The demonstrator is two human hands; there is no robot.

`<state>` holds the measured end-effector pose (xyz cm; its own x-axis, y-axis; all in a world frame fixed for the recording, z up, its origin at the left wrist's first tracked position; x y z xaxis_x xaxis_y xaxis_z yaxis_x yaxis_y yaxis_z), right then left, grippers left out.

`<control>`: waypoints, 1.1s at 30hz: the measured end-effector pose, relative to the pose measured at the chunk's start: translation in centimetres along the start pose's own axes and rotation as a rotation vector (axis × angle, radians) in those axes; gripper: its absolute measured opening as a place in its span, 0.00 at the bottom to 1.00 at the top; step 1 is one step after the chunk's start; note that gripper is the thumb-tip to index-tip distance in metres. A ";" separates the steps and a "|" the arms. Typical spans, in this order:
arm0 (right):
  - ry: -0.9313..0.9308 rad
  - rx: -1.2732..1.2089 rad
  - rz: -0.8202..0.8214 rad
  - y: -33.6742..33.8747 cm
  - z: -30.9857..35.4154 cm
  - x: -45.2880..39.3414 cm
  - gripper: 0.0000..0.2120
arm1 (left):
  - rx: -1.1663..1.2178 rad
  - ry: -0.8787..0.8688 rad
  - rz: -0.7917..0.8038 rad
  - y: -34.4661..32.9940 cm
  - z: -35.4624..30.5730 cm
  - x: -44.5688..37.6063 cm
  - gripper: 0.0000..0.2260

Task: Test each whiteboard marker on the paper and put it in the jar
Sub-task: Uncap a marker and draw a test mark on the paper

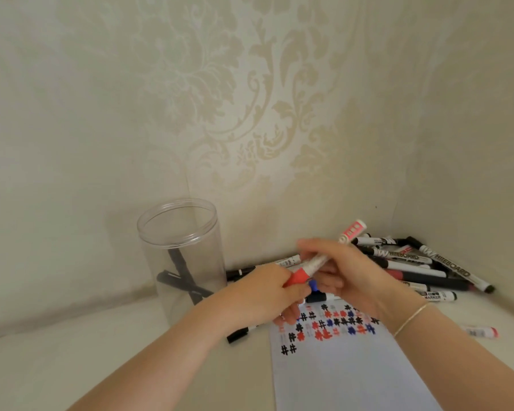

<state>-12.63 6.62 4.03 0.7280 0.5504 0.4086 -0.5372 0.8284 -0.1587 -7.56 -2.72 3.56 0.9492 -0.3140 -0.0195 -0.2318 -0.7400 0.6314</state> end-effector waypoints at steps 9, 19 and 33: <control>0.176 0.166 -0.256 0.3 0.6 0.2 0.12 | 0.041 -0.212 0.055 -0.9 -2.9 -0.4 0.11; 0.196 0.117 -0.139 0.4 0.9 0.5 0.12 | -0.002 -0.276 -0.064 -0.7 -1.7 -0.4 0.15; 0.089 -0.021 -0.332 2.1 -5.0 1.5 0.12 | -0.395 -0.091 0.012 -2.5 3.4 3.2 0.16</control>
<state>-10.55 9.72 -0.22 0.8964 0.2567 0.3613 -0.2565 0.9653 -0.0494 -4.69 -3.87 -0.67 0.9202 -0.3856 -0.0675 -0.1264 -0.4559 0.8810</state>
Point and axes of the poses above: each hand's wrist, its own x-axis away from the middle knuckle, its own y-axis out of the back of the hand, z = x × y, the point moved 8 cm from there along -x, towards the middle knuckle, and after that the axes turned 15 degrees about -y, right-handed, at the moved point
